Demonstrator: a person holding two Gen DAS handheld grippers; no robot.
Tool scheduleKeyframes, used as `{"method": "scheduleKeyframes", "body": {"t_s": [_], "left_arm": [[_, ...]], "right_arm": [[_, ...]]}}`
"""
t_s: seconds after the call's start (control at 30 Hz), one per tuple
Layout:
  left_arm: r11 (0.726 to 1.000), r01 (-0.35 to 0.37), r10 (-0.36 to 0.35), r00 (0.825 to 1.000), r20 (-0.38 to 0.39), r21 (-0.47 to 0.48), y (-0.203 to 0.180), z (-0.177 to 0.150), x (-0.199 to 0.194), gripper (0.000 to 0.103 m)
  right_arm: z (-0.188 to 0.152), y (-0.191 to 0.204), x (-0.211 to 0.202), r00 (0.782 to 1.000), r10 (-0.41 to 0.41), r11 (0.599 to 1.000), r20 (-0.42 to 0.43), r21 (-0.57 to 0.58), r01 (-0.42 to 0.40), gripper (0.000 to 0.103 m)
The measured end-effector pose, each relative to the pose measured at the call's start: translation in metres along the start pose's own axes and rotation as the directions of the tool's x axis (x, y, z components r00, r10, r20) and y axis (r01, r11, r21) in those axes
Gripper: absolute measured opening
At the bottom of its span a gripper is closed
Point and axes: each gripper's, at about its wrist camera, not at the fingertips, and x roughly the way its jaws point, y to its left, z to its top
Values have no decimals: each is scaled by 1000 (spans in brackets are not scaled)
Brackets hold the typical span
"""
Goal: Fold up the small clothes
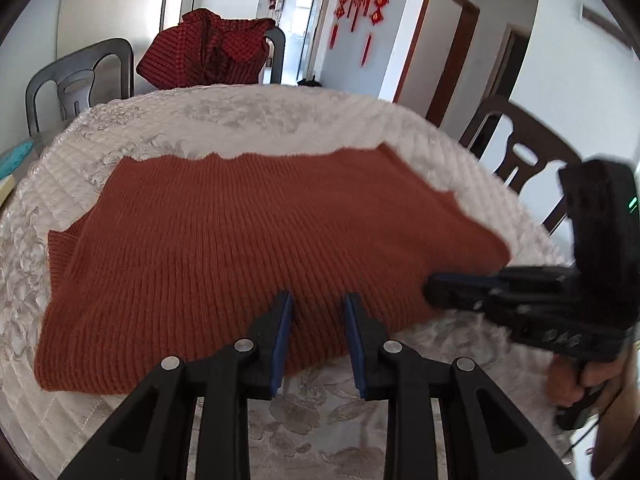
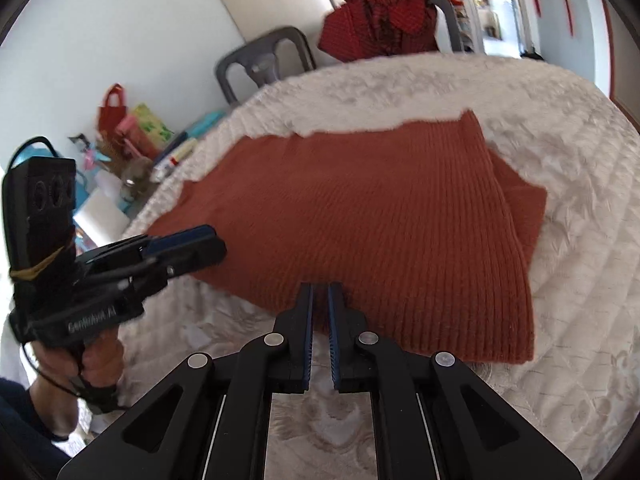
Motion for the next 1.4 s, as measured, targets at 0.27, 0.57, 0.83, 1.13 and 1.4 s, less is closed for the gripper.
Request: {"method": "scheduleKeyframes", "body": {"t_s": [0.27, 0.57, 0.83, 1.13, 1.4], "left_arm": [[995, -95, 97, 994, 56, -41, 23, -8, -30, 29], [974, -145, 153, 988, 34, -176, 72, -25, -41, 29], [959, -185, 198, 980, 38, -216, 92, -27, -46, 29], [965, -148, 161, 986, 39, -218, 95, -29, -49, 29], [969, -99, 113, 993, 47, -228, 96, -22, -55, 29]], "right_arm": [[-10, -24, -35, 996, -4, 996, 90, 84, -4, 6], [-24, -70, -46, 993, -3, 962, 117, 271, -29, 5], [-15, -64, -54, 986, -24, 968, 165, 249, -18, 6], [-7, -78, -45, 987, -66, 959, 143, 284, 23, 4], [-1, -80, -44, 989, -56, 957, 140, 290, 13, 6]]}}
